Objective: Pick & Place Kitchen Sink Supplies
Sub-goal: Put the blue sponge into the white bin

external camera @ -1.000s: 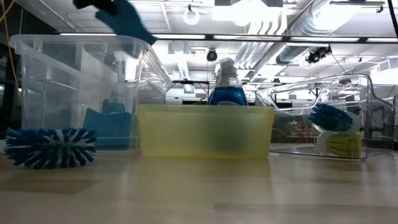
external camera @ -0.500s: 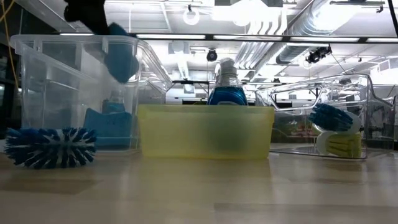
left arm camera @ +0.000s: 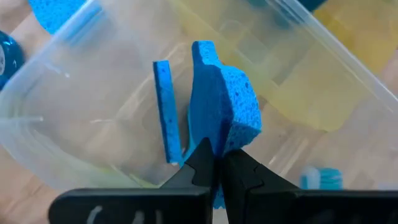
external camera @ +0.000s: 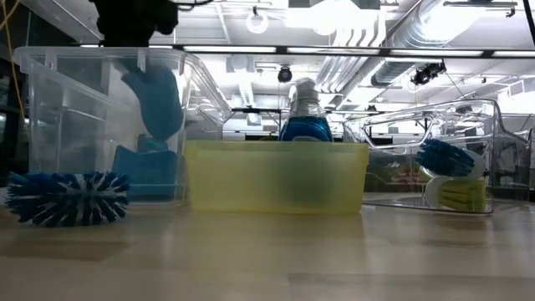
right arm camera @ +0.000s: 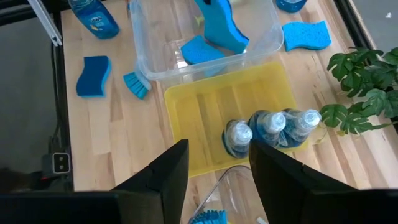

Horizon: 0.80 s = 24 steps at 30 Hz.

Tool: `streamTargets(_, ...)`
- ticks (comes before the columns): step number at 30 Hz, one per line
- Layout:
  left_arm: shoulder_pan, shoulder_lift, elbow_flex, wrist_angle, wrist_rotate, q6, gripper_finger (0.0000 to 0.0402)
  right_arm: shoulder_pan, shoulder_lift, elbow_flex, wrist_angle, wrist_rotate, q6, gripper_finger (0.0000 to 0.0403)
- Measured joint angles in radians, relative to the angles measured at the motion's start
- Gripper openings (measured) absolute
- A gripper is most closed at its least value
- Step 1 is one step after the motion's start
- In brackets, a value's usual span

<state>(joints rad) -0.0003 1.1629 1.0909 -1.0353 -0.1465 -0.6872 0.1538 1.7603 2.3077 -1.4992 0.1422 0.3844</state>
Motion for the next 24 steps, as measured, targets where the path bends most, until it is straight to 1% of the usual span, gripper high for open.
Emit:
streamTargets(4, 0.057, 0.0, -0.024, 0.031, 0.052, 0.041, 0.0005, 0.002, 0.0, 0.0, 0.0, 0.004, -0.001, 0.0162)
streamTargets(7, 0.089, 0.0, -0.037, 0.043, 0.072, 0.074, 0.0005, 0.002, 0.0, 0.0, 0.0, 0.006, -0.002, 0.0159)
streamTargets(11, 0.127, 0.0, -0.057, 0.049, 0.113, 0.09, 0.0005, 0.002, 0.0, 0.0, 0.0, 0.006, -0.002, 0.0156)
streamTargets(14, 0.134, 0.0, -0.081, 0.052, 0.139, 0.09, 0.0005, 0.002, 0.0, 0.0, 0.0, 0.006, -0.002, 0.0158)
streamTargets(19, 0.133, 0.0, -0.133, 0.104, 0.165, 0.096, 0.0005, 0.002, 0.0, 0.0, 0.0, 0.01, -0.003, 0.0162)
streamTargets(24, 0.133, 0.0, -0.141, 0.111, 0.138, 0.081, 0.0005, 0.002, 0.0, 0.0, 0.0, 0.011, -0.001, 0.016)
